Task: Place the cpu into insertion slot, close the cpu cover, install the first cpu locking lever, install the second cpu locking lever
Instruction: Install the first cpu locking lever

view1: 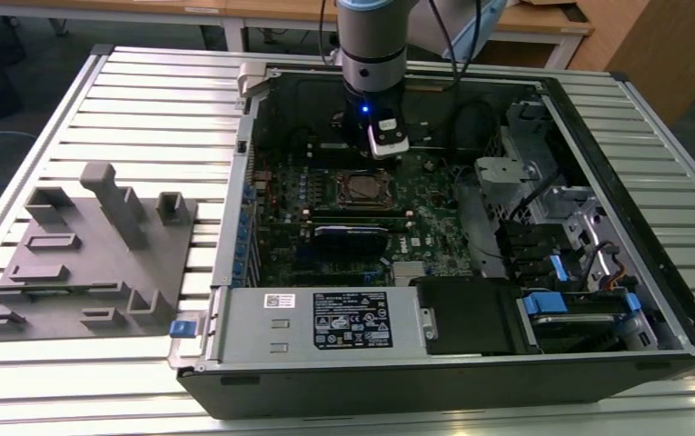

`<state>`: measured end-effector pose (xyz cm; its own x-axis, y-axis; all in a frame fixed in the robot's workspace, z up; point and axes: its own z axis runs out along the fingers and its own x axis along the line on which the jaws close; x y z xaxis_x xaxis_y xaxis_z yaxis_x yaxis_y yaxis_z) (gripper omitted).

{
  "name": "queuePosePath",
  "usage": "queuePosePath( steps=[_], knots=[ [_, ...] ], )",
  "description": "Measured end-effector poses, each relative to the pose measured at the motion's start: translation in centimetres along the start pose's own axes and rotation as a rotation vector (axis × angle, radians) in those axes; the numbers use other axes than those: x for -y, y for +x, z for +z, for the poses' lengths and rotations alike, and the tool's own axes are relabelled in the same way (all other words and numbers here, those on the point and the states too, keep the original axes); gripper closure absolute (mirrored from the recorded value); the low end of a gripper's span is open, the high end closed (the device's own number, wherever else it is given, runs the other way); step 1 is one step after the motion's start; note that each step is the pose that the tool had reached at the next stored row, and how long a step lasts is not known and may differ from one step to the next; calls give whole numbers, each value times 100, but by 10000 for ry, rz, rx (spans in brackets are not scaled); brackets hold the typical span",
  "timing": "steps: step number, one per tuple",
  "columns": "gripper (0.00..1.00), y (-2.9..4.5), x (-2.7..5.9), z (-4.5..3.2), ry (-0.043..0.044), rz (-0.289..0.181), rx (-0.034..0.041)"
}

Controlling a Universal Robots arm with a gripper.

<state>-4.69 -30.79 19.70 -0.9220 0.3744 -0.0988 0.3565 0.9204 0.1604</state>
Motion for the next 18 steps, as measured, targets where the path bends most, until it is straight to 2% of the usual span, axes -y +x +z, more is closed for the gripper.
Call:
queuePosePath(
  steps=[4,10,16,18],
  knots=[
    [90,4,2,-1,-48,-10,91],
    [90,14,6,-2,-83,-14,134],
    [90,49,20,-8,-216,-14,224],
    [90,58,25,-8,-250,-20,278]
  ],
)
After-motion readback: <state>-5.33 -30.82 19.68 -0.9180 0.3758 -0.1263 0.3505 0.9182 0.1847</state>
